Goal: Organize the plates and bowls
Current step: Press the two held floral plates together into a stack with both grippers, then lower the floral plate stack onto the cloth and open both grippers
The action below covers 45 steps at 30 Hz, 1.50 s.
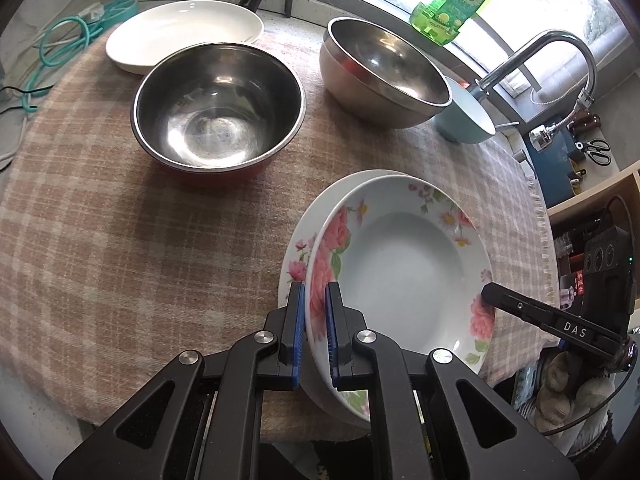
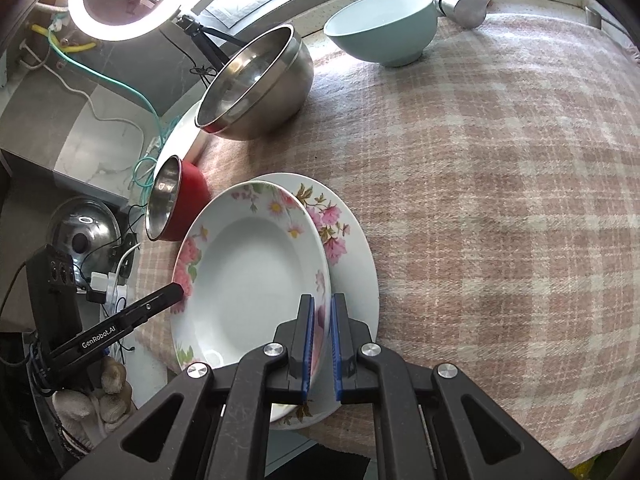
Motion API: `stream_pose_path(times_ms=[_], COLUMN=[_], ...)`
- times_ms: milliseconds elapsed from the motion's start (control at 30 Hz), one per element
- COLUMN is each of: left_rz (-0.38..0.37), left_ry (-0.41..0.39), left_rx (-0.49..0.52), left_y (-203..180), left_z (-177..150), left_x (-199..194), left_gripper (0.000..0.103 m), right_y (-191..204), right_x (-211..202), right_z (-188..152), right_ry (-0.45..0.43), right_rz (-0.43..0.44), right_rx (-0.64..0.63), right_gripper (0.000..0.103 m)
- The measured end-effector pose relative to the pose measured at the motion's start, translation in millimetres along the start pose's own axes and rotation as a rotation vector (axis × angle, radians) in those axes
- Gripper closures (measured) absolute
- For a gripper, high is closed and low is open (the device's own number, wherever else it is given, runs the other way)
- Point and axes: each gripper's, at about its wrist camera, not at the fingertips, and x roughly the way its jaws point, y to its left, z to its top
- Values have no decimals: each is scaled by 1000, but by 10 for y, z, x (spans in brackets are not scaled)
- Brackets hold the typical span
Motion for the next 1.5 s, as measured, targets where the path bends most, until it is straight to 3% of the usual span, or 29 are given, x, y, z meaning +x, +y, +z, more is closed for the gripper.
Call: stream_pose_path(times_ms=[1500], left_rz=[-3], left_ry=[24], left_rx=[34], left_y=[-16], left_z=[17], left_x=[106], left_gripper=[95], right_y=[-44], right_x=[59], right_z=[15], right_ry=[13], right_rz=[-25], right_rx=[3], right_gripper=[94])
